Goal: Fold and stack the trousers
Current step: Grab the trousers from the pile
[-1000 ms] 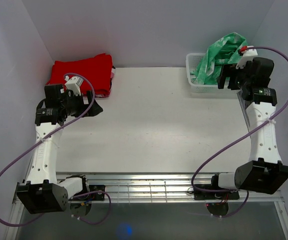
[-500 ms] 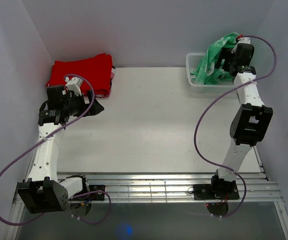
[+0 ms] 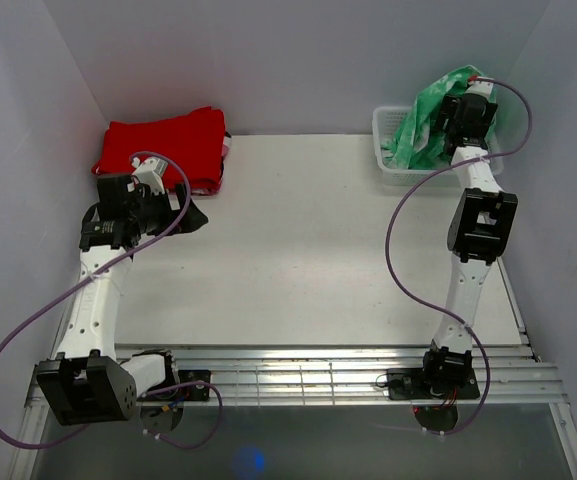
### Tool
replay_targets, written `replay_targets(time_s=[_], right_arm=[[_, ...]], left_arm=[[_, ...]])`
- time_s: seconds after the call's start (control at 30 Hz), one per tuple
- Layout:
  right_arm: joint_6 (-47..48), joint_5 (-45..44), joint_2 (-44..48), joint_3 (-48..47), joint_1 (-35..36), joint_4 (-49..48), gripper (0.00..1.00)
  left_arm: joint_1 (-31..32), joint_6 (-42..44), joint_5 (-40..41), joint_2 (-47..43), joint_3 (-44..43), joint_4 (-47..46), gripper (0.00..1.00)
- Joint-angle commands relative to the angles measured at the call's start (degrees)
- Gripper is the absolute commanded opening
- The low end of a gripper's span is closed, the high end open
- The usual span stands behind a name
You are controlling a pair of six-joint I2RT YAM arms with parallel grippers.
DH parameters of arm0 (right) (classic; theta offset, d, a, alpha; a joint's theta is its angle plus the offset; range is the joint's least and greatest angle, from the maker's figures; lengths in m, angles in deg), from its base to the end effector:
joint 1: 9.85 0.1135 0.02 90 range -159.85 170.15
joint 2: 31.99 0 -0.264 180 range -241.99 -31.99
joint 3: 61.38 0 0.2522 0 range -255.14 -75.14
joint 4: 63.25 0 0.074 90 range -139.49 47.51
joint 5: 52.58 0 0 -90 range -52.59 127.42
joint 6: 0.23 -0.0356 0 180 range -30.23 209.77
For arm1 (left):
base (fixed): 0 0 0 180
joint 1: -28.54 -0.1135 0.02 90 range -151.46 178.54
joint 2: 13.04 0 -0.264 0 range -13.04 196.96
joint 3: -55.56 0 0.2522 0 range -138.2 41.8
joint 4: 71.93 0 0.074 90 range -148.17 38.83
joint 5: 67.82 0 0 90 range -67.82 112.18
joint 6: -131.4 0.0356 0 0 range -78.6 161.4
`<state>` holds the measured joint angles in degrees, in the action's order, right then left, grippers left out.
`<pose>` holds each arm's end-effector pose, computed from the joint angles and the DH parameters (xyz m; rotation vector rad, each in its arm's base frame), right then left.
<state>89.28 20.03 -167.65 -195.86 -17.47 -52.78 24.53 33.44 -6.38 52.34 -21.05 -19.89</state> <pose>0.5603 -0.0857 0.2710 0.3442 1.7450 -0.3588 0.2377 -0.0004 0.3338 0.0259 2.2489 -0.6035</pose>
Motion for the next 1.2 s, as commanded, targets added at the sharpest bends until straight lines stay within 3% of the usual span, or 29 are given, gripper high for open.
replay_targets(time_s=[0.0,0.17,0.2,0.3,0.33,0.37,0.67,1.0,1.17], right_arm=[[0.9,1.0,-3.2,-4.2,-0.7,-6.6,0.9],[-0.7,4.6,-5.8,-5.7,-0.8,-8.4,0.96],[-1.0,4.6,-5.7,-5.9,-0.8,-9.3,0.72],[-1.0,5.4,-4.6,-8.3,-0.9,-10.1,0.34],[-1.4,5.6,-3.7,-10.1,-0.9,-9.7,0.15],[-2.0,5.9,-3.0,-10.6,-1.0,-9.5,0.09],[-10.5,8.6,17.1,-1.0,-1.2,-12.4,0.08],[-19.8,8.3,25.5,-10.2,-1.2,-11.0,0.08],[-25.1,9.9,31.4,-12.5,0.0,-16.8,0.08]], left_arm=[[0.0,0.8,1.6,0.0,0.1,-0.1,0.98],[0.0,1.2,3.2,0.7,0.4,0.7,0.98],[0.0,1.4,3.3,0.8,0.1,0.8,0.98],[0.0,1.5,4.0,1.1,-1.0,1.6,0.98],[0.0,1.5,4.4,1.1,-1.9,1.9,0.98],[0.0,1.5,4.6,1.2,-2.3,2.3,0.98],[-0.1,0.2,3.6,-0.9,-3.3,2.7,0.98],[0.0,-0.9,4.5,-3.9,-3.4,2.8,0.98],[0.0,-1.9,4.8,-3.1,-4.6,2.7,0.98]])
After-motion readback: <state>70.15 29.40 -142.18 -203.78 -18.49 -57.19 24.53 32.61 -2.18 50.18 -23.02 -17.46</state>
